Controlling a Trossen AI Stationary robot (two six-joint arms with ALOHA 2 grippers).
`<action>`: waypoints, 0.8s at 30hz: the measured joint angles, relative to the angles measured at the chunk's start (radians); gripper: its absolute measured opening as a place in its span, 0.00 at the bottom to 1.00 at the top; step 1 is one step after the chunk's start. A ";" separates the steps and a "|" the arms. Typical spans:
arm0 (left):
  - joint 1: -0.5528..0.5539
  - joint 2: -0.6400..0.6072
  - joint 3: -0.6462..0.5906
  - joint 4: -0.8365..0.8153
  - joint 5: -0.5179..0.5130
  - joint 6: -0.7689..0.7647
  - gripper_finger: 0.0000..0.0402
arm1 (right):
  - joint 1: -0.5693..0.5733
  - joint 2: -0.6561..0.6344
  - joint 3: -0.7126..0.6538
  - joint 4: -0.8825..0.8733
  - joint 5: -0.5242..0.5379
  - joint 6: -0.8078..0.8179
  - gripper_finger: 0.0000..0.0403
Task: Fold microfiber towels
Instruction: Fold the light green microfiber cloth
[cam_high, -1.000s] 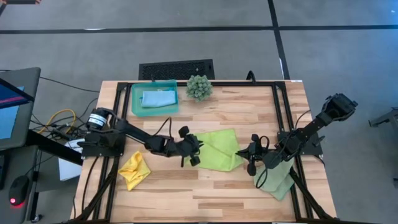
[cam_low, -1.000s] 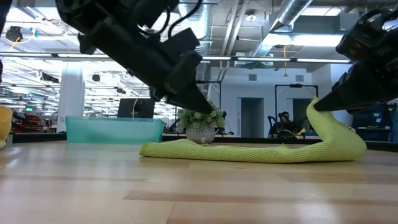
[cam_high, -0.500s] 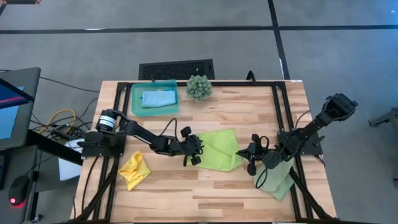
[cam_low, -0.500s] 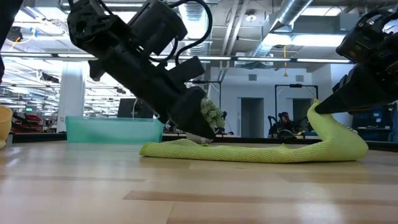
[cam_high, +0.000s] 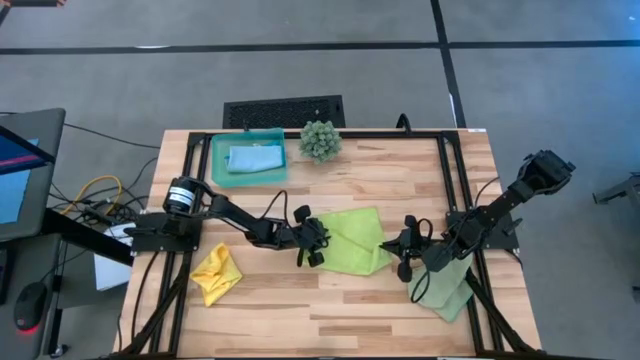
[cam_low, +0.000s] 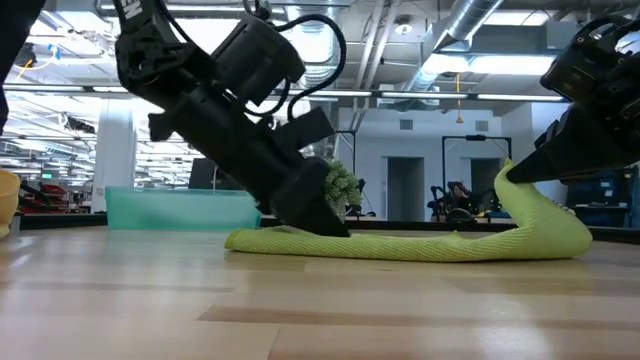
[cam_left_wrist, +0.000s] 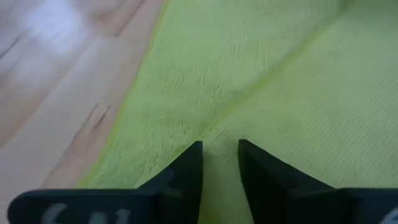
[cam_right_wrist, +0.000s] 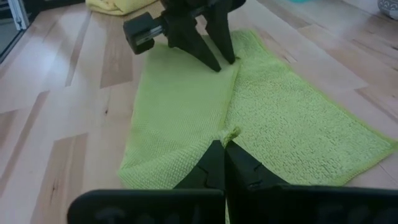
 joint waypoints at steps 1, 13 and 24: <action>0.000 0.006 0.001 0.009 0.006 0.000 0.23 | 0.000 0.000 0.000 -0.003 0.000 0.000 0.03; 0.000 0.023 0.005 0.023 -0.002 0.036 0.16 | 0.000 0.000 0.000 -0.006 0.000 0.011 0.03; 0.003 -0.090 0.003 -0.150 -0.077 0.079 0.10 | 0.005 0.100 0.001 0.128 -0.096 0.027 0.03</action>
